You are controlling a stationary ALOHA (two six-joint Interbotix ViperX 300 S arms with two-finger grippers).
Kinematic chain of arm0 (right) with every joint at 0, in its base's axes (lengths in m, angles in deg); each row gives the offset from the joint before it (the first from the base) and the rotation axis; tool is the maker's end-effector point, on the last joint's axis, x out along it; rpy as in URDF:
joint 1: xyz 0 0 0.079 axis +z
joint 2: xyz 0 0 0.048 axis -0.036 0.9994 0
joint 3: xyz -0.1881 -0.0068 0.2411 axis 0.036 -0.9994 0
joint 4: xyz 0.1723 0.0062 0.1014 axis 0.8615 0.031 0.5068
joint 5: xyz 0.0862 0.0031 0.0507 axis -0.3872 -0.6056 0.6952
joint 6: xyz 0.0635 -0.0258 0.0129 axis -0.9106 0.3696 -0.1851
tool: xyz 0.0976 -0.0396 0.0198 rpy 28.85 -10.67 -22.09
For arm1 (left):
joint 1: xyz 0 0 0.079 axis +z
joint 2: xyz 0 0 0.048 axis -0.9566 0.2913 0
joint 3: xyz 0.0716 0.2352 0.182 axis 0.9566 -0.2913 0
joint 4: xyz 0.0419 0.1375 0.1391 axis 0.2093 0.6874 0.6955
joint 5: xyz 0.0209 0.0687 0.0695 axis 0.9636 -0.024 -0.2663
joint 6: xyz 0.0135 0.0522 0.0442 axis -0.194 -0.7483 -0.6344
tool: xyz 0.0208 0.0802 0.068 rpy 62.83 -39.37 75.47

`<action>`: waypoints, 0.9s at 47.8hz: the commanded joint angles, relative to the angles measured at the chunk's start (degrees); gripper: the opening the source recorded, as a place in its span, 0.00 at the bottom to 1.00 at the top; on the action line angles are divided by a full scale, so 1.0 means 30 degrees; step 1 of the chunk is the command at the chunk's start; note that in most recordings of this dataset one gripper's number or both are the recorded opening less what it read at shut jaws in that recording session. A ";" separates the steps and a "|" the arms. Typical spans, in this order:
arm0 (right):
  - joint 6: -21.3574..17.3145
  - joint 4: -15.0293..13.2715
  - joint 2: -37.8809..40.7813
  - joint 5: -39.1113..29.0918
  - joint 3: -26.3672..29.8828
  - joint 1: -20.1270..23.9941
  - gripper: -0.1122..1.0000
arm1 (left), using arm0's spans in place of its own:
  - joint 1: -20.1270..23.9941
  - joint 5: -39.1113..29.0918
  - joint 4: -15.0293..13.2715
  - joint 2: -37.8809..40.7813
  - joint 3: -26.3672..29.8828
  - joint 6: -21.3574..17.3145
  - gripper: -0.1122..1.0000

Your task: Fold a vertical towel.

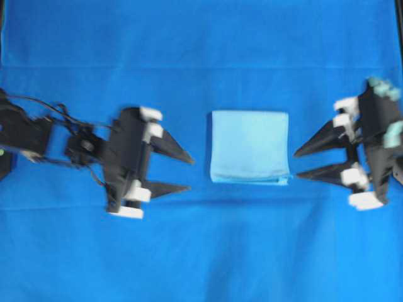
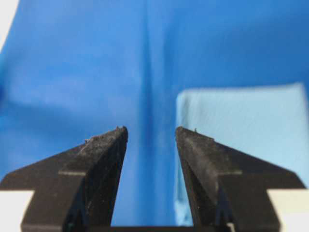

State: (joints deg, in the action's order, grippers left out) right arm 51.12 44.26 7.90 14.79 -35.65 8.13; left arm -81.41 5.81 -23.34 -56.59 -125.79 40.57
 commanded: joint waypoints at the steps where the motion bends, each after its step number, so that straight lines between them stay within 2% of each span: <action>1: 0.0029 -0.0908 -0.1553 -0.0527 0.0586 -0.0029 0.56 | 0.0029 0.0029 0.0000 -0.1934 -0.0117 -0.0059 0.57; 8: 0.0029 -0.2168 -0.3809 -0.1787 0.0791 -0.0088 0.56 | 0.0264 0.0000 -0.0029 -0.4600 -0.1201 -0.0205 0.57; 19: -0.0029 -0.3486 -0.6533 -0.3779 0.0352 -0.0088 0.56 | 0.0674 -0.0586 -0.0029 -0.9463 -0.3750 -0.0205 0.57; 35: -0.0264 -0.3486 -0.9961 -0.3369 -0.2549 -0.0117 0.56 | 0.0879 -0.1172 -0.0029 -1.6260 -0.8203 0.0059 0.57; 43: -0.0996 -0.3428 -1.0430 -0.2695 -0.4277 -0.0264 0.56 | 0.1055 -0.1260 -0.0029 -1.9043 -1.0605 0.1084 0.57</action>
State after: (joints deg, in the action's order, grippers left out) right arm 48.75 33.89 -23.57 5.48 -47.60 7.78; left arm -78.60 1.86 -23.34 -111.35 -156.02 42.94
